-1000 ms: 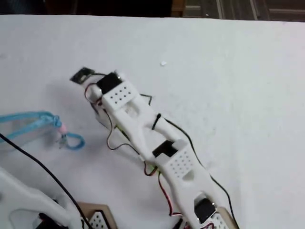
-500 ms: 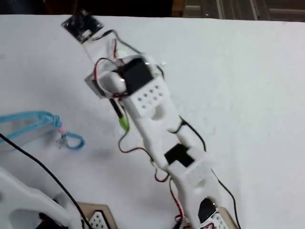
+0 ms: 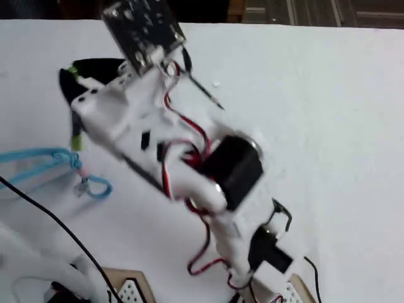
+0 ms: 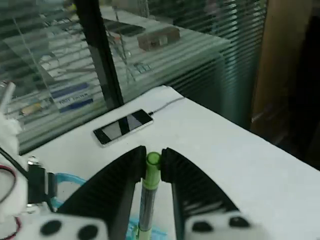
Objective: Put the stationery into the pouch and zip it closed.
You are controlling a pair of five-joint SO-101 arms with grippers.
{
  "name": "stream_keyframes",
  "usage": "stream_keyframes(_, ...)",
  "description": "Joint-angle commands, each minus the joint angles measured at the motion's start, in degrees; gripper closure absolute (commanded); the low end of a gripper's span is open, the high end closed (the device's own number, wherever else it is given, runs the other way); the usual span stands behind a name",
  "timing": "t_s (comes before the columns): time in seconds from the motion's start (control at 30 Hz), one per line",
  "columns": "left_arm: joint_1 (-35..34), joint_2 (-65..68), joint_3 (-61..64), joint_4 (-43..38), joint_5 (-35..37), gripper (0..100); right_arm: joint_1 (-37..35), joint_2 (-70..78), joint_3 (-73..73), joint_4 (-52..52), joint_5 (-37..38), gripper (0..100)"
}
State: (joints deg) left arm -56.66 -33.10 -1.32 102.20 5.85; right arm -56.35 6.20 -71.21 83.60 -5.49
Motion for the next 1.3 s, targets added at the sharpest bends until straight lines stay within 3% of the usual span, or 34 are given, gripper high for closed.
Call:
stream_keyframes(0.0, 0.0, 0.1, 0.0, 0.1, -0.5, 98, -1.8, -4.3, -2.0, -1.7, -0.4, 98.2)
stream_keyframes(0.13, 0.0, 0.1, 0.0, 0.1, -0.5, 98, -3.7, -9.3, -2.0, 2.1, 1.9, 98.2)
stream_keyframes(0.3, 0.0, 0.1, 0.0, 0.1, -0.5, 98, -5.9, -16.1, -1.3, 18.2, 3.7, 98.2)
stream_keyframes(0.43, 0.0, 0.1, 0.0, 0.1, -0.5, 98, -4.7, -24.7, 4.0, 18.0, 3.8, 98.2)
stream_keyframes(0.7, 0.2, 0.2, 0.0, 0.1, -0.4, 98, -5.3, -45.8, 43.3, 16.6, 3.8, 98.2)
stream_keyframes(0.87, 0.3, 0.6, 0.0, 0.1, -0.3, 98, -5.1, -57.5, 67.9, -2.1, 3.8, 98.2)
stream_keyframes(1.07, 0.3, 0.6, 0.0, 0.0, -0.3, 98, -5.1, -64.5, 91.3, -43.6, 4.2, 98.2)
stream_keyframes(1.17, 0.3, 0.6, 0.0, 0.0, -0.3, 98, -5.1, -64.9, 96.6, -59.0, 5.5, 98.2)
stream_keyframes(1.27, 0.3, 0.6, 0.0, 0.0, -0.3, 98, -6.1, -64.3, 96.6, -66.7, 5.8, 98.2)
